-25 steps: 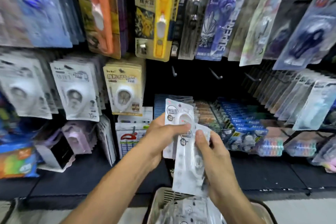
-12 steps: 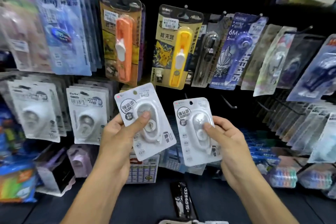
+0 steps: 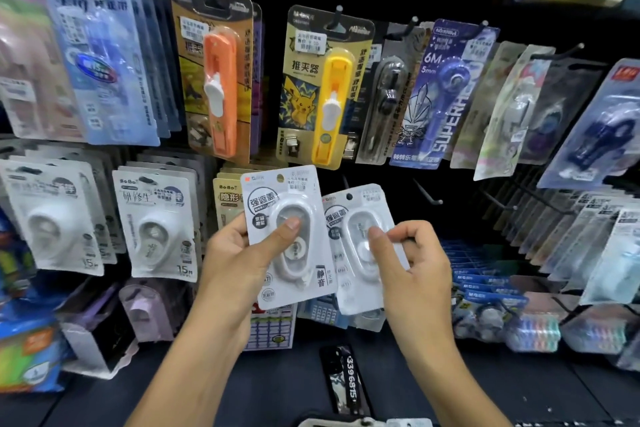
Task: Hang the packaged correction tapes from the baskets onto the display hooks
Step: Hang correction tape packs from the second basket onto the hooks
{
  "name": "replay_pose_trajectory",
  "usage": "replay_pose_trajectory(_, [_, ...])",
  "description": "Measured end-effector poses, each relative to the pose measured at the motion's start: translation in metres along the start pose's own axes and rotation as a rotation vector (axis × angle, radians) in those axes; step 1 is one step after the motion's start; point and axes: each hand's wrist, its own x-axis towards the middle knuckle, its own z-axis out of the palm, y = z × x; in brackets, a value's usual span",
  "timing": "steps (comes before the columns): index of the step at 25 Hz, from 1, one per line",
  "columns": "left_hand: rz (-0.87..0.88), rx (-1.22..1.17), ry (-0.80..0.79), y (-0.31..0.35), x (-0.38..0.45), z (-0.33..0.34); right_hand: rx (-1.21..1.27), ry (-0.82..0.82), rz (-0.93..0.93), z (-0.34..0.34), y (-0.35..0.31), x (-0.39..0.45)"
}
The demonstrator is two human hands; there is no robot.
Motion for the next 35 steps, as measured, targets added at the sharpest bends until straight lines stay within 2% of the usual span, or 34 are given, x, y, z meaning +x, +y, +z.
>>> replay_pose_trajectory(5, [0.000, -0.036, 0.008, -0.004, -0.003, 0.003, -0.011, 0.043, 0.059, -0.005, 0.011, -0.008])
replay_pose_trajectory(9, [0.028, -0.063, 0.007, -0.001, -0.004, 0.005, 0.188, -0.015, 0.073, -0.006, 0.013, -0.010])
replay_pose_trajectory(13, [0.087, -0.130, 0.017, 0.008, -0.001, 0.001, 0.337, 0.031, -0.004, -0.006, 0.007, -0.009])
replay_pose_trajectory(19, [0.044, -0.105, 0.022, 0.006, -0.001, 0.004, 0.053, 0.008, 0.016, 0.012, 0.010, 0.004])
replay_pose_trajectory(22, [0.032, -0.080, 0.015, 0.002, -0.001, 0.007, -0.242, -0.151, 0.009, 0.016, 0.010, 0.005])
replay_pose_trajectory(23, [0.018, -0.051, 0.013, -0.001, 0.000, 0.009, -0.278, -0.193, -0.009, 0.016, 0.009, 0.003])
replay_pose_trajectory(24, [-0.003, -0.016, 0.006, -0.003, 0.001, 0.012, -0.213, -0.227, -0.041, 0.017, 0.008, -0.001])
replay_pose_trajectory(27, [-0.058, 0.097, -0.117, -0.008, 0.001, 0.027, 0.244, -0.356, -0.010, 0.020, -0.001, -0.012])
replay_pose_trajectory(29, [-0.011, 0.231, -0.173, -0.010, 0.000, 0.034, 0.368, -0.313, 0.033, 0.019, 0.003, -0.009])
replay_pose_trajectory(30, [0.069, 0.358, -0.123, -0.011, 0.000, 0.036, 0.387, -0.279, 0.062, 0.018, 0.005, -0.006])
replay_pose_trajectory(33, [0.376, 0.887, 0.156, -0.013, 0.002, 0.028, 0.332, -0.193, 0.117, 0.008, 0.011, -0.002])
replay_pose_trajectory(35, [0.419, 0.974, 0.199, -0.012, 0.007, 0.019, 0.290, -0.197, 0.124, 0.004, 0.011, -0.001])
